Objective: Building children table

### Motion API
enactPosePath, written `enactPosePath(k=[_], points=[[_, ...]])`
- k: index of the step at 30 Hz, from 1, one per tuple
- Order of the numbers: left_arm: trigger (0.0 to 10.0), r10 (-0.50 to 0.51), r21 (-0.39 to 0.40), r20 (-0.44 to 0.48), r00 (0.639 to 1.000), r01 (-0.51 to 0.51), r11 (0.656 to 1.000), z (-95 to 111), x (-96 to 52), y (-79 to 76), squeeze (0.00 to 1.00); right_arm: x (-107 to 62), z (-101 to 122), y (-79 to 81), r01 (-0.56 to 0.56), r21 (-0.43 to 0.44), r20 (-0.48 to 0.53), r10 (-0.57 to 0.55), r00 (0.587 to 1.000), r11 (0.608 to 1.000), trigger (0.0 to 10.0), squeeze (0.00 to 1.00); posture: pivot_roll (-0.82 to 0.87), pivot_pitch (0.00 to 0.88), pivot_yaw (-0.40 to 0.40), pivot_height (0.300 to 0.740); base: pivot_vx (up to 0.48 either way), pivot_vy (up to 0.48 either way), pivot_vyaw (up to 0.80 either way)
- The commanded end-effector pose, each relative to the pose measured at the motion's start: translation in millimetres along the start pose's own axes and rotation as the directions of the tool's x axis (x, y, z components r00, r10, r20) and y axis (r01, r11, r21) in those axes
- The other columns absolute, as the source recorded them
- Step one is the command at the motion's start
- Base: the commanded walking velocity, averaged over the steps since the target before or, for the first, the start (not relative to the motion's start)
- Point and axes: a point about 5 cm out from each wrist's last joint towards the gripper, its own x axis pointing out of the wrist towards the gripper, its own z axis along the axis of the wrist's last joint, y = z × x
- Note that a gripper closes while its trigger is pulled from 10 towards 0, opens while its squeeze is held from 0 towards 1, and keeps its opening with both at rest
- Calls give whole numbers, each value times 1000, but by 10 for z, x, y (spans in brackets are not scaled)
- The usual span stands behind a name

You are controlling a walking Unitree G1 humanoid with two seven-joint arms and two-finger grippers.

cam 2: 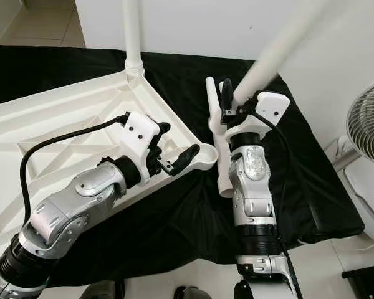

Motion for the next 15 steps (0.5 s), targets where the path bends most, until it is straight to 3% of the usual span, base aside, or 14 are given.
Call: enactPosePath(k=[1,10,11,12,14,15], points=[[10000,-112,8,-10,994,112,994,-21,14,-73,0,-28,-16,-38,8,-3,3,-8,1000,1000,0,0,90,156,-84,740,0,0,0],[10000,-104,12,-11,994,104,994,-17,11,-52,0,-53,-72,-78,16,1,-23,-16,1000,1000,0,0,94,163,-83,740,0,0,0],[10000,-106,16,-13,994,106,994,-18,7,-45,0,-58,-89,-77,17,-2,-36,-17,999,1000,8941,0,98,165,-82,740,0,0,0],[10000,-118,13,-15,993,119,993,-25,2,-39,0,-69,-116,-71,8,-4,-55,-8,998,1000,10000,0,98,165,-82,740,0,0,0],[10000,-128,10,-17,992,128,992,-29,-2,-35,0,-77,-134,-66,0,-4,-68,0,998,1000,10000,0,98,165,-82,740,0,0,0],[10000,-143,-5,-18,989,143,990,-34,-4,-25,1000,-88,-158,-52,-17,2,-88,17,996,1000,10000,0,104,164,-86,740,0,0,0]])
